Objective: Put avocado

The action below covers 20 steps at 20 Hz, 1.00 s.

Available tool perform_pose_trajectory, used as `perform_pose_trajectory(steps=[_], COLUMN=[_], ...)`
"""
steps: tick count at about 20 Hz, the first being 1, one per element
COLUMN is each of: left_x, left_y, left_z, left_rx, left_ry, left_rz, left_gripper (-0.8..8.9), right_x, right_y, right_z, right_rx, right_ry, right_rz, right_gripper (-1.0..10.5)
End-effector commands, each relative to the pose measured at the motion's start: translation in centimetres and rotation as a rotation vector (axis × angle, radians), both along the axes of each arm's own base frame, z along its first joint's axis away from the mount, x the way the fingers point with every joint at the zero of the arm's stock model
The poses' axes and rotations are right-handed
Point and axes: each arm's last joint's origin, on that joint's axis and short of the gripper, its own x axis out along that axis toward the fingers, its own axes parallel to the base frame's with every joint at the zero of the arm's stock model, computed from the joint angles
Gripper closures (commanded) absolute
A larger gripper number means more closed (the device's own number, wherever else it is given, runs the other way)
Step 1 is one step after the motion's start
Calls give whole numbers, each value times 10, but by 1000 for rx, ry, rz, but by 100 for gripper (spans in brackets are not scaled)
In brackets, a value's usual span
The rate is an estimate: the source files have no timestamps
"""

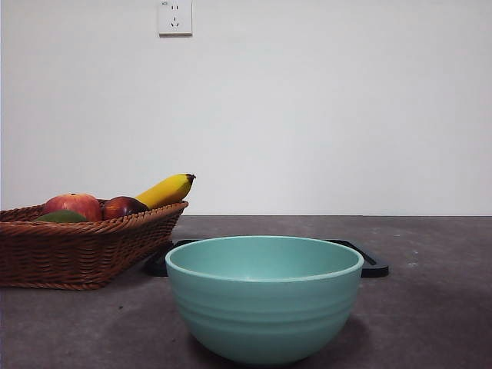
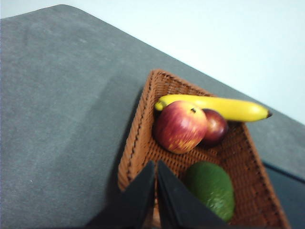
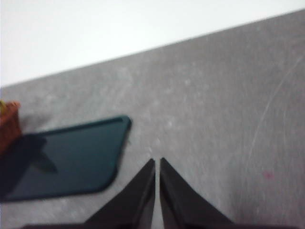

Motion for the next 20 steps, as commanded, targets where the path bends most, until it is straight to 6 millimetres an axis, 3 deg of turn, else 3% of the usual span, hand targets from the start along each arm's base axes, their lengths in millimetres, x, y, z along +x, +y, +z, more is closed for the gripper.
perform_pose_trajectory(steps=[1,9,20], left_x=[-4,-8,4], left_y=[0,-3,-11], left_z=[18,60,116], left_rx=[-30,-7,117], left_ry=[-18,42,282], left_rz=[-13,-117,-448], left_gripper=[805,805,805], right_x=[-4,-6,13], right_y=[0,1,11], right_z=[23,75,128], right_rx=[22,-27,-117], right_ry=[-45,0,334], right_rz=[-2,41,399], right_gripper=[940,940,940])
